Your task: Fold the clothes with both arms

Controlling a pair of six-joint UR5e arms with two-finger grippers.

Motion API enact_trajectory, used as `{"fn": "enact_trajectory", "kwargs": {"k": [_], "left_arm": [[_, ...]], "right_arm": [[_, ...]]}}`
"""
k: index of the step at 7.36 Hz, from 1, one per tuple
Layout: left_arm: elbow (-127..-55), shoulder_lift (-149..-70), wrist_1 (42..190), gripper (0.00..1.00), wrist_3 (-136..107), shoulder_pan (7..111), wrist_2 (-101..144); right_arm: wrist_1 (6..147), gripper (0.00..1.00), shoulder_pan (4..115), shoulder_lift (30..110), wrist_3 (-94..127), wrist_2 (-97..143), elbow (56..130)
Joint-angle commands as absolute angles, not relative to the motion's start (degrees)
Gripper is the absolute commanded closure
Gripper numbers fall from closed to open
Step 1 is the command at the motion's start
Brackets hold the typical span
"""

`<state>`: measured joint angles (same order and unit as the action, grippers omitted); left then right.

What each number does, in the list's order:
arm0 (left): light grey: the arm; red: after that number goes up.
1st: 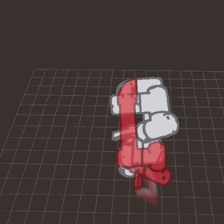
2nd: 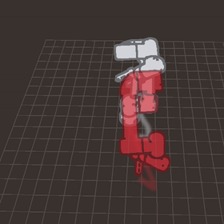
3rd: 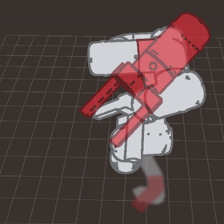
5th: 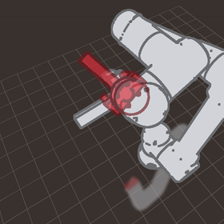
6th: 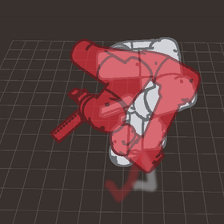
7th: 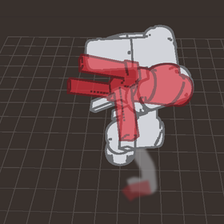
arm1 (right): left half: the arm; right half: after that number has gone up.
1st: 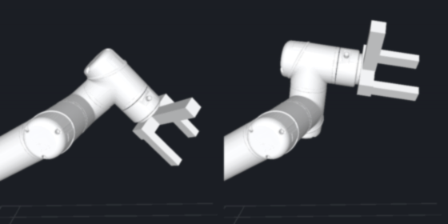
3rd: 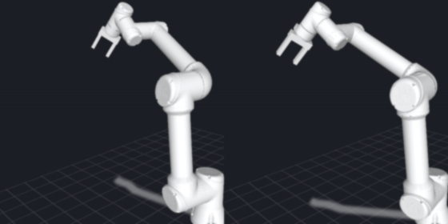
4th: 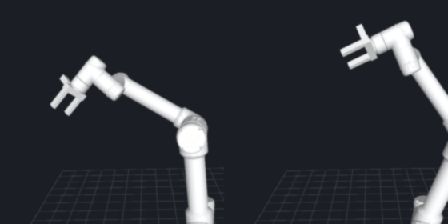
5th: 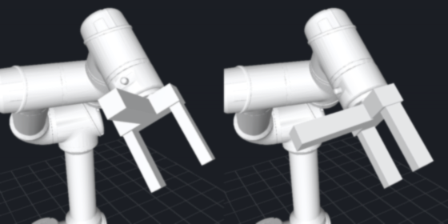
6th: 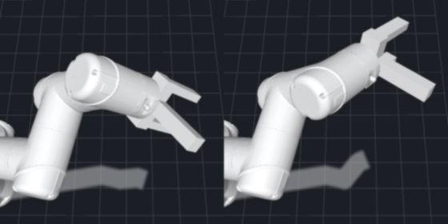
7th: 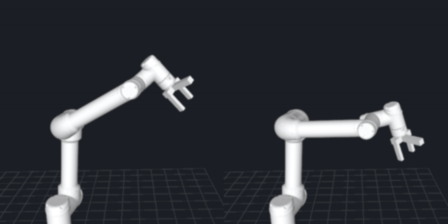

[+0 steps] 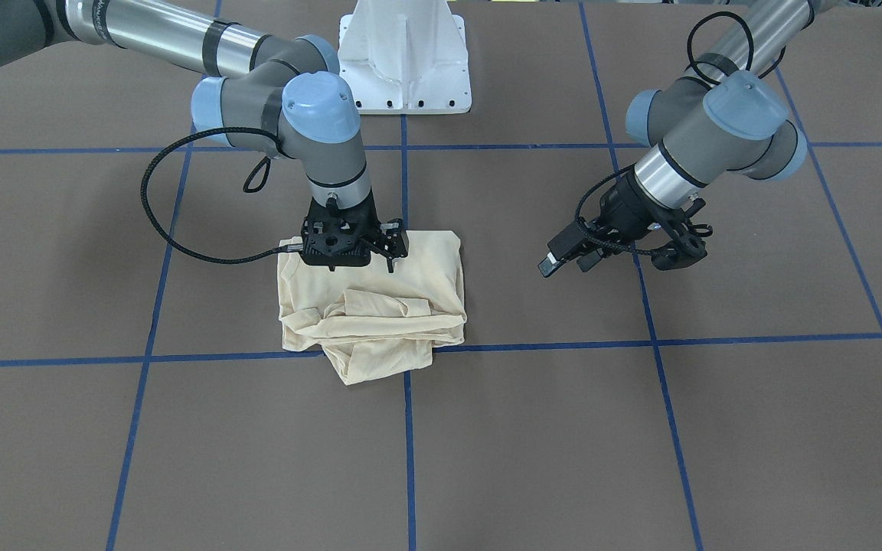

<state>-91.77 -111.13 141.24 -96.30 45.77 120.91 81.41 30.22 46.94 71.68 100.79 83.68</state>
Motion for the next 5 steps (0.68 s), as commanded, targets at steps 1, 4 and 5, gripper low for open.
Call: {"fn": "enact_trajectory", "kwargs": {"k": [1, 4, 5], "left_arm": [[-92.64, -110.92, 141.15, 0.01, -96.24, 45.79, 121.03], [-92.55, -110.48, 141.15, 0.01, -96.24, 45.79, 120.94], [-92.37, -110.39, 141.15, 0.01, -96.24, 45.7, 120.94]], "right_arm": [[79.55, 0.0, 30.32, 43.43, 70.49, 99.24, 76.93], [75.32, 0.0, 33.03, 37.83, 70.4, 99.05, 68.24], [74.63, 0.0, 34.61, 36.31, 69.36, 98.88, 66.55]]}}
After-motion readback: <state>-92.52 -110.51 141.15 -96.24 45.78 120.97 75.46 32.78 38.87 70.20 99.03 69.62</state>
